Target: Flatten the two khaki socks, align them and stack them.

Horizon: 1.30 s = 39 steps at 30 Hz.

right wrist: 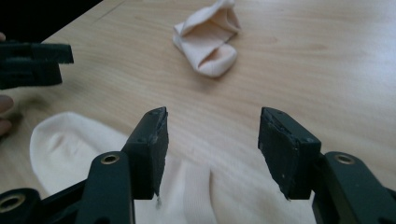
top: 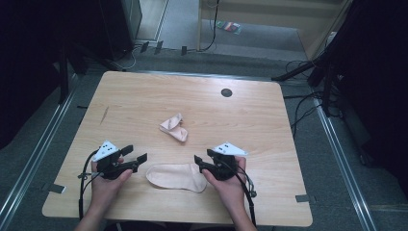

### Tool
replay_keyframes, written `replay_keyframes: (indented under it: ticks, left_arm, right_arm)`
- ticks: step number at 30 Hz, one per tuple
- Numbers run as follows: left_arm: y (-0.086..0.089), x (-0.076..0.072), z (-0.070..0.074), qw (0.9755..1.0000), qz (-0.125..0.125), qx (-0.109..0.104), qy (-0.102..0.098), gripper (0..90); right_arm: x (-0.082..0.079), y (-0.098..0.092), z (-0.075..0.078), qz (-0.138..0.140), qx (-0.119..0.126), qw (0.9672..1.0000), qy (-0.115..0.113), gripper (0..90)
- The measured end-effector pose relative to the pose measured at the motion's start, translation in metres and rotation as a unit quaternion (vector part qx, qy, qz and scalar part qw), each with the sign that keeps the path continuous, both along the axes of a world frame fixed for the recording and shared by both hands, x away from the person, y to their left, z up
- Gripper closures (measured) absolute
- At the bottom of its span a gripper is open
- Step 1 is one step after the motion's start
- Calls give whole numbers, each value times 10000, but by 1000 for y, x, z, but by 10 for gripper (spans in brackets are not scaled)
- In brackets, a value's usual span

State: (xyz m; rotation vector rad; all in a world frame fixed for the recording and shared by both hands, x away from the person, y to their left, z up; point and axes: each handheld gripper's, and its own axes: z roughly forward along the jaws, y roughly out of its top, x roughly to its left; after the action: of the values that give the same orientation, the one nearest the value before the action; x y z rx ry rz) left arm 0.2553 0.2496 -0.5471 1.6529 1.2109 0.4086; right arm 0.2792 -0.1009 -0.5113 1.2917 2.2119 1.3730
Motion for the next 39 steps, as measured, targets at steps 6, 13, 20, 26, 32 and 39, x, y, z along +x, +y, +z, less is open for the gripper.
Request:
replay_keyframes:
  ticks: [6,13,20,26,32,39]
  left_arm:
    - [3,1,-3,9998,119,-187,-19,277]
    - [2,2,-4,9996,110,-244,-4,289]
    - [1,2,-4,9996,118,-247,1,296]
    - [1,2,-4,9997,123,-218,13,303]
    - [1,3,-4,9997,124,-192,42,311]
    - [0,3,-4,9998,145,-159,44,319]
  right_arm:
    - [34,26,12,73,-156,9999,2,432]
    - [69,50,8,30,-295,9993,244,437]
    - [100,77,6,-185,-186,9979,587,372]
    - [119,111,-2,-274,-381,9953,848,335]
    - [126,134,-23,-452,-1026,9908,755,496]
    - [124,130,-17,-159,-1113,9926,459,870]
